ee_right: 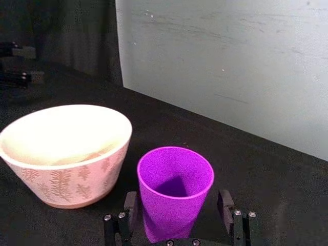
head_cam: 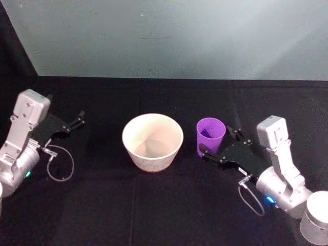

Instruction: Pick up the cup and pour the mung beans from the cup into the bowl.

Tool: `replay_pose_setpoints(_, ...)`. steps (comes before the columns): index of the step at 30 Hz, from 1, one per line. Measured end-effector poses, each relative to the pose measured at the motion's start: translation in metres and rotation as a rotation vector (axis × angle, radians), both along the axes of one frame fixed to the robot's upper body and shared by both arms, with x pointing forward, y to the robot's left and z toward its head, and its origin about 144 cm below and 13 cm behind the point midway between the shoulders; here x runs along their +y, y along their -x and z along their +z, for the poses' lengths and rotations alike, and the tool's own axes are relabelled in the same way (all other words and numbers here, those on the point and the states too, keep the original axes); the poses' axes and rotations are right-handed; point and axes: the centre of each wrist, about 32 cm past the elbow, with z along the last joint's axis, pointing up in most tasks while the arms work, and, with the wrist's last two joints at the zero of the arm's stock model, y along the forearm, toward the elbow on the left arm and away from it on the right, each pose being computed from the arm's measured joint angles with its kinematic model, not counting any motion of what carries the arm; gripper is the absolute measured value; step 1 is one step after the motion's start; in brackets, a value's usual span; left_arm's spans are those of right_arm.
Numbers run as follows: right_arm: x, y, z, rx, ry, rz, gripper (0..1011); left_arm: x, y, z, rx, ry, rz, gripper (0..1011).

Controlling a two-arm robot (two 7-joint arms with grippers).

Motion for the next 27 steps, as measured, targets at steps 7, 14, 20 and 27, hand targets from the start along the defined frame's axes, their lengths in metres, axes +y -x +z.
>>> replay_pose_setpoints(7, 0.004, -0.003, -0.001, 0.001, -0.002, 0.011, 1003, 0.000, 0.000, 0.000, 0.000, 0.000, 0.000, 1000)
replay_pose_setpoints(14, 0.004, -0.014, -0.007, 0.022, -0.042, 0.021, 1003, 0.000, 0.000, 0.000, 0.000, 0.000, 0.000, 1000)
replay_pose_setpoints(20, 0.006, -0.017, -0.009, 0.019, -0.062, 0.036, 1003, 0.000, 0.000, 0.000, 0.000, 0.000, 0.000, 1000)
replay_pose_setpoints(27, 0.009, -0.019, -0.010, 0.020, -0.071, 0.041, 1003, 0.000, 0.000, 0.000, 0.000, 0.000, 0.000, 1000)
